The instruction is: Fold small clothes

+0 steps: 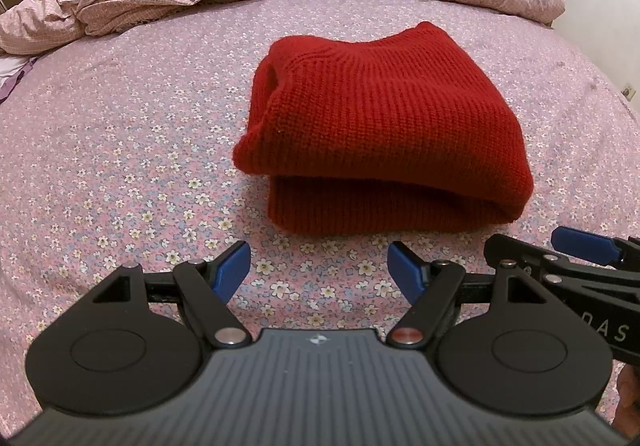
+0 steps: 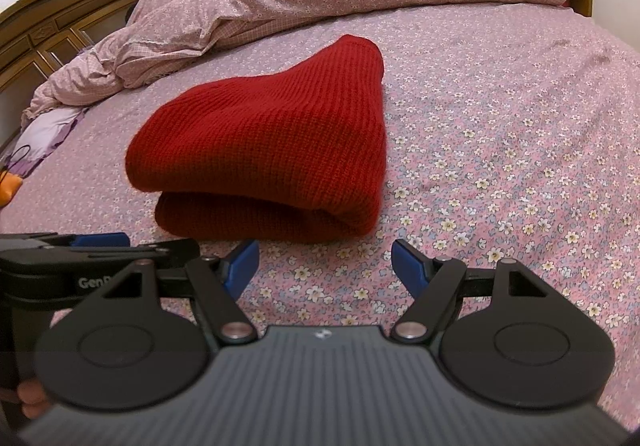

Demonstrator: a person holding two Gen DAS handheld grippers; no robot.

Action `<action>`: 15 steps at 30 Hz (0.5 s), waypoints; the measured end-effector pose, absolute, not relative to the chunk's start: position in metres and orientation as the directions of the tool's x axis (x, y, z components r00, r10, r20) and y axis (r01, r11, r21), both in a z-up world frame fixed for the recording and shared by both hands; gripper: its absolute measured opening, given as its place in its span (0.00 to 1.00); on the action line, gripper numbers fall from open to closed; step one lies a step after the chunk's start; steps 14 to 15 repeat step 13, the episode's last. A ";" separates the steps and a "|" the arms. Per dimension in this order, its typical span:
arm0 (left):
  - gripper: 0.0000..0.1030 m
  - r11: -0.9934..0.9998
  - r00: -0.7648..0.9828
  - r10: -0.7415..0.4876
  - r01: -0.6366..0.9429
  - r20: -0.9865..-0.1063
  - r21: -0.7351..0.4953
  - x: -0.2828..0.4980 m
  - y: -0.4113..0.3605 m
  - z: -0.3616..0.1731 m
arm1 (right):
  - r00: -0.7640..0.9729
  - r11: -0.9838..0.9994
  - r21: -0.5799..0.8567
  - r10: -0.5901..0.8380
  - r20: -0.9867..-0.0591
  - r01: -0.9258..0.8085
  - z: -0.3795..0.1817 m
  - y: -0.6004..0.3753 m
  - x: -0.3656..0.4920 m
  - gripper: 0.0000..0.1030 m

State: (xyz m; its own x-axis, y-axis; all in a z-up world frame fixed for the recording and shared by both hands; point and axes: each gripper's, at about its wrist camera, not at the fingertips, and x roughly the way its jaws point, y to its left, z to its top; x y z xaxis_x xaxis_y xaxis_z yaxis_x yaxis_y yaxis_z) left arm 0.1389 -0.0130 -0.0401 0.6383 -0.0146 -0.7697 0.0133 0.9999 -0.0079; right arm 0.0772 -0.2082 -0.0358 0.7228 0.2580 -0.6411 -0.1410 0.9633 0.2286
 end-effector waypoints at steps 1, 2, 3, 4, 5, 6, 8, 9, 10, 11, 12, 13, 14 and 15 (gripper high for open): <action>0.77 1.000 0.638 -0.014 0.014 -0.770 -0.007 0.139 -0.013 -0.040 | 0.723 0.963 0.229 0.259 -0.641 -0.141 -0.036 -0.208 0.077 0.73; 0.77 1.000 0.638 -0.015 0.014 -0.770 -0.007 0.139 -0.014 -0.040 | 0.723 0.963 0.229 0.259 -0.641 -0.141 -0.036 -0.208 0.077 0.73; 0.77 1.000 0.637 -0.015 0.014 -0.770 -0.007 0.139 -0.014 -0.040 | 0.723 0.963 0.229 0.258 -0.641 -0.141 -0.036 -0.208 0.077 0.73; 0.77 1.000 0.637 -0.015 0.014 -0.770 -0.008 0.139 -0.014 -0.040 | 0.723 0.963 0.229 0.258 -0.641 -0.141 -0.036 -0.209 0.078 0.73; 0.77 1.000 0.638 -0.015 0.014 -0.770 -0.008 0.139 -0.014 -0.040 | 0.723 0.963 0.229 0.259 -0.641 -0.142 -0.036 -0.209 0.078 0.73; 0.77 1.000 0.638 -0.014 0.013 -0.770 -0.008 0.139 -0.014 -0.040 | 0.722 0.963 0.229 0.259 -0.641 -0.142 -0.036 -0.208 0.077 0.73; 0.77 1.000 0.637 -0.015 0.013 -0.771 -0.008 0.139 -0.014 -0.040 | 0.722 0.963 0.229 0.259 -0.641 -0.142 -0.035 -0.209 0.078 0.73; 0.77 1.000 0.637 -0.016 0.013 -0.771 -0.010 0.139 -0.014 -0.040 | 0.722 0.963 0.229 0.259 -0.641 -0.142 -0.035 -0.209 0.078 0.73; 0.77 1.000 0.636 -0.016 0.013 -0.771 -0.010 0.139 -0.015 -0.041 | 0.722 0.963 0.229 0.259 -0.641 -0.142 -0.036 -0.208 0.077 0.73; 0.77 1.000 0.636 -0.016 0.013 -0.772 -0.010 0.139 -0.015 -0.041 | 0.722 0.963 0.229 0.259 -0.641 -0.142 -0.036 -0.209 0.078 0.73; 0.77 1.000 0.635 -0.015 0.013 -0.772 -0.009 0.139 -0.016 -0.041 | 0.722 0.963 0.229 0.259 -0.641 -0.142 -0.035 -0.209 0.078 0.73; 0.77 1.000 0.634 -0.016 0.015 -0.773 -0.009 0.139 -0.016 -0.041 | 0.722 0.963 0.229 0.259 -0.641 -0.141 -0.036 -0.209 0.078 0.73; 0.77 1.000 0.634 -0.016 0.015 -0.773 -0.009 0.139 -0.016 -0.041 | 0.722 0.963 0.229 0.259 -0.641 -0.141 -0.036 -0.209 0.078 0.73; 0.77 1.000 0.634 -0.016 0.015 -0.773 -0.009 0.139 -0.016 -0.041 | 0.722 0.963 0.229 0.259 -0.641 -0.141 -0.036 -0.209 0.078 0.73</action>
